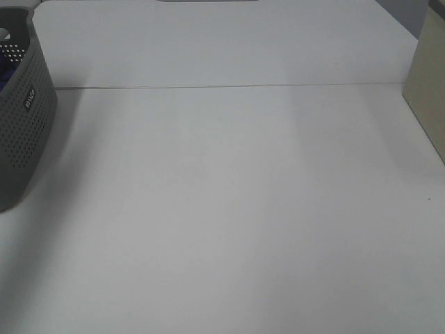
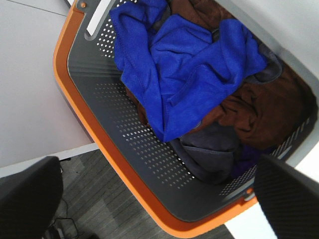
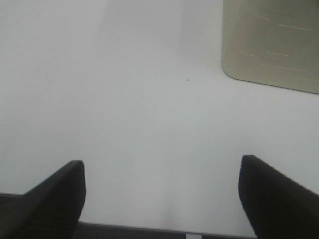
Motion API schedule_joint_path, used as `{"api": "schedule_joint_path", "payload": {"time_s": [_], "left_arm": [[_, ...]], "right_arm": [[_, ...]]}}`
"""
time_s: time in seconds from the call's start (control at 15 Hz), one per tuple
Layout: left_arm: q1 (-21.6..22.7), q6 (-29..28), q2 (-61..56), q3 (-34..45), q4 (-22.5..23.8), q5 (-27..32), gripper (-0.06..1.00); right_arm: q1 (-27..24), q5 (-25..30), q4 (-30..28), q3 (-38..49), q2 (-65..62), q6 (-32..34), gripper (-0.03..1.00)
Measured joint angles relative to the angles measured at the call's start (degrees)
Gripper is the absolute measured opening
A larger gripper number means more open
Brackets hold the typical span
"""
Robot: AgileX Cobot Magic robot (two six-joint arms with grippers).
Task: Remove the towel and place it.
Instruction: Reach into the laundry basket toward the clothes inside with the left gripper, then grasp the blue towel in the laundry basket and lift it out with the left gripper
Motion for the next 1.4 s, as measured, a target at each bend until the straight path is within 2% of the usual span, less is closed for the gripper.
{"api": "schedule_joint_path", "payload": {"time_s": [0.07,0.2,0.33,0.6,1.0,1.4], "left_arm": [[1.09,2.18,2.58,-0.63,0.29,0.0,0.99],[6.53,7.28,10.66,-0.74,0.86,-0.11,0.97],[9.34,13.06,14.95,-0.74,1.2,-3.72,0.97],[10.08,20.34,23.49,-0.86,1.09,-13.29,0.96],[10.08,24.06,35.92,-0.92,2.12,-24.92,0.95],[10.08,26.36,39.02,-0.92,2.29,-26.47,0.92]], "right_arm": [[0.0,0.0,0.0,0.0,0.0,0.0,0.83],[0.0,0.0,0.0,0.0,0.0,0.0,0.83],[0.0,0.0,0.0,0.0,0.0,0.0,0.83],[0.0,0.0,0.0,0.0,0.0,0.0,0.83],[0.0,0.0,0.0,0.0,0.0,0.0,0.83],[0.0,0.0,0.0,0.0,0.0,0.0,0.83]]}}
